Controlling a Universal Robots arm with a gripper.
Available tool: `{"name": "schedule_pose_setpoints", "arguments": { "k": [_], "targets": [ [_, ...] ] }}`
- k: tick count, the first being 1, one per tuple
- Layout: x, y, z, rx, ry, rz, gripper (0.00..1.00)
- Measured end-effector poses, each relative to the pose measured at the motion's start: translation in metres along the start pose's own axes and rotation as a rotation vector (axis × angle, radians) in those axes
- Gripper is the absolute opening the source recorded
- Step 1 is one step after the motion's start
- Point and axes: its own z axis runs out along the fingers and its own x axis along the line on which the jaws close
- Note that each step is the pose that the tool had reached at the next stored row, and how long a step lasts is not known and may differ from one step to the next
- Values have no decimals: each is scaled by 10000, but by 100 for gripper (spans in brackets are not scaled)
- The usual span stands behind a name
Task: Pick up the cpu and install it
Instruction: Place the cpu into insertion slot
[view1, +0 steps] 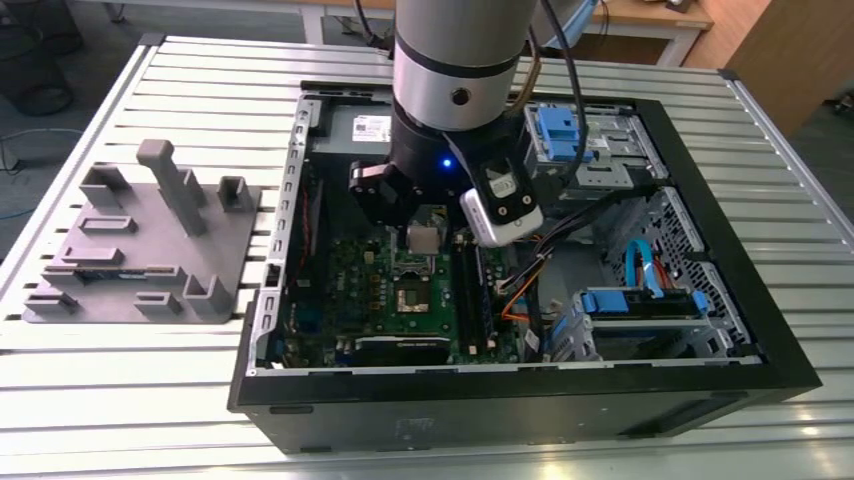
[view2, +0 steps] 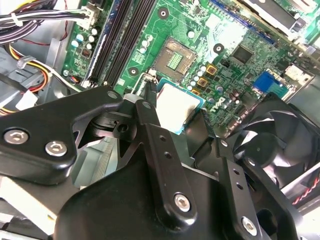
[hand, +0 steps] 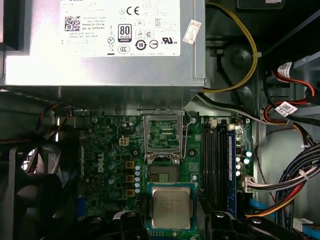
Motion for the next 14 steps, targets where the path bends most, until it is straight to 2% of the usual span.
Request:
{"name": "schedule_pose_setpoints", "arguments": {
  "k": [9, 14],
  "targets": [
    [8, -7, 44, 8, -1, -1, 47],
    [10, -21, 89, 61, -1, 1, 47]
  ]
}}
